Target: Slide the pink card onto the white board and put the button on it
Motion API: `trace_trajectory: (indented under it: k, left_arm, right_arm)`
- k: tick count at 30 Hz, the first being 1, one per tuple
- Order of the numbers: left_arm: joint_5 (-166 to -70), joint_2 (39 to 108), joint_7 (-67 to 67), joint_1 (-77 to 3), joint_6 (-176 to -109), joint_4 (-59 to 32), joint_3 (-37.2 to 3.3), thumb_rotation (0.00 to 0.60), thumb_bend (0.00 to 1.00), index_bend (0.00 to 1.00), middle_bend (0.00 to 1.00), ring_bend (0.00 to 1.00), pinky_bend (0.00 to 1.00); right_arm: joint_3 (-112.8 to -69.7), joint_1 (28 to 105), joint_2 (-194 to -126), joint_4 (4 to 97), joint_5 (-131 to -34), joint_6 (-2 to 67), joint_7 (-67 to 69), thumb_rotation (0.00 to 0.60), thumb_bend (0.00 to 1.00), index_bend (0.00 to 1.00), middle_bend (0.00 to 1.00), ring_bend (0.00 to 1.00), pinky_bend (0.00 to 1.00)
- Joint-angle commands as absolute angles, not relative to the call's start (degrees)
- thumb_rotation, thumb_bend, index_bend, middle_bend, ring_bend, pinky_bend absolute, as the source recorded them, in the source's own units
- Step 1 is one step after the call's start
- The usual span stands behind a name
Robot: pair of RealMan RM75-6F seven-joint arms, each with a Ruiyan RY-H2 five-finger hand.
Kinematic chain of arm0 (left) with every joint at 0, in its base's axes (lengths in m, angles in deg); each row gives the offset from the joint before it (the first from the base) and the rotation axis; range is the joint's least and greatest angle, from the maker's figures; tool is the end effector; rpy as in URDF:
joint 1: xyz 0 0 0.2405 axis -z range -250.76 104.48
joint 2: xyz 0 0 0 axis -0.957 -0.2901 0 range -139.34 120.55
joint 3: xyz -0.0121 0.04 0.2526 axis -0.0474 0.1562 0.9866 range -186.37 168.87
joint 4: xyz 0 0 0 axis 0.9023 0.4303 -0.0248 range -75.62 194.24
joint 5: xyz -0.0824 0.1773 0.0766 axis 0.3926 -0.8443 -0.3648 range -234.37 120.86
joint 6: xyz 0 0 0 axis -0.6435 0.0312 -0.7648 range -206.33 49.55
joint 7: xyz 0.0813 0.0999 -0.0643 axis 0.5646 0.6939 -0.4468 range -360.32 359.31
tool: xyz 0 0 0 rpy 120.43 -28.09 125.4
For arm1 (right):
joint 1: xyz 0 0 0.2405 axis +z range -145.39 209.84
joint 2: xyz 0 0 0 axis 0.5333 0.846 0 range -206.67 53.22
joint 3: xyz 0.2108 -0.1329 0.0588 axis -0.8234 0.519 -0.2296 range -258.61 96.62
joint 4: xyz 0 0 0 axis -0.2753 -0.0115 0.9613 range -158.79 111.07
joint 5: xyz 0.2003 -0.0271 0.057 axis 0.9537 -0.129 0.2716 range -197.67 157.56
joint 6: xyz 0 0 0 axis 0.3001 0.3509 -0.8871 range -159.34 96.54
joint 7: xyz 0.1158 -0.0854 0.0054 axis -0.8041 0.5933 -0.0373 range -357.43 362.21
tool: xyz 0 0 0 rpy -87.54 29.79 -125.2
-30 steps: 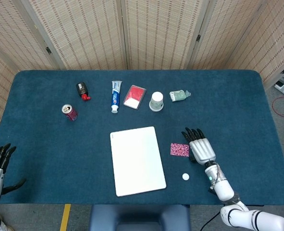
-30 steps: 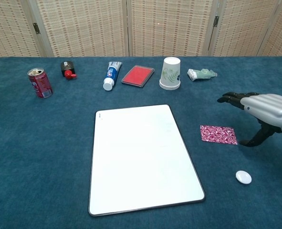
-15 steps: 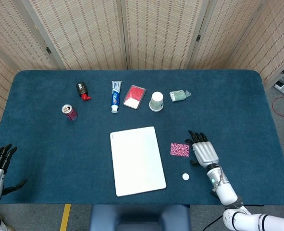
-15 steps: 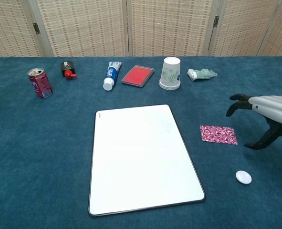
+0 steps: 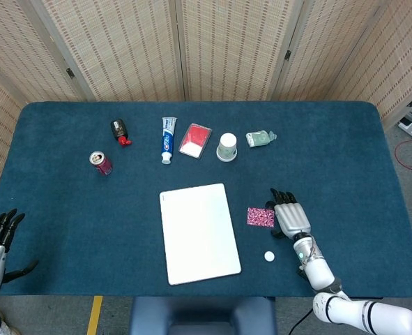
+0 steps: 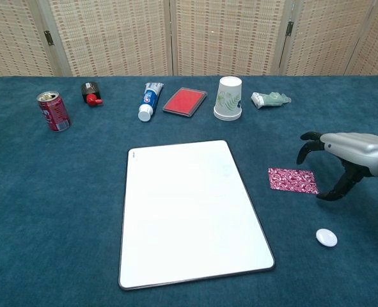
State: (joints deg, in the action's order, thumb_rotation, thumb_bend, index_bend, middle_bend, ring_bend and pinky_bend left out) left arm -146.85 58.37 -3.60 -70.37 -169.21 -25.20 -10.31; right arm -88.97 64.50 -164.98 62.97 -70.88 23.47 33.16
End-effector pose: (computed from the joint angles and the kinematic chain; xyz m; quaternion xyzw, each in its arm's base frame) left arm -0.3244 0.1654 0.1569 -0.5963 -0.3549 -0.4087 0.5928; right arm -0.2303 -0.2996 -0.0217 0.7069 -0.4671 0.2423 0.4727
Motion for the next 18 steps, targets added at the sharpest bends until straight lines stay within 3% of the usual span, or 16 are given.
trace_trajectory:
  k: [1, 18]
  left_arm:
    - [-146.7, 58.4, -3.8, -70.4, -169.2, -25.1, -10.4, 0.6, 0.14, 0.11, 0.07, 0.09, 0.0]
    - [-146.7, 58.6, -3.6, -70.4, -168.9, -24.8, -10.2, 0.6, 0.14, 0.11, 0.07, 0.09, 0.0]
  right_arm:
    - [-89.1, 65.4, -165.3, 62.5, -69.2, 22.7, 33.8, 0.6, 0.27, 0.26, 0.01, 0.0, 0.0]
    - [-88.7, 68.0, -165.2, 61.9, -63.9, 21.4, 33.7, 0.6, 0.27, 0.31, 0.02, 0.0, 0.0]
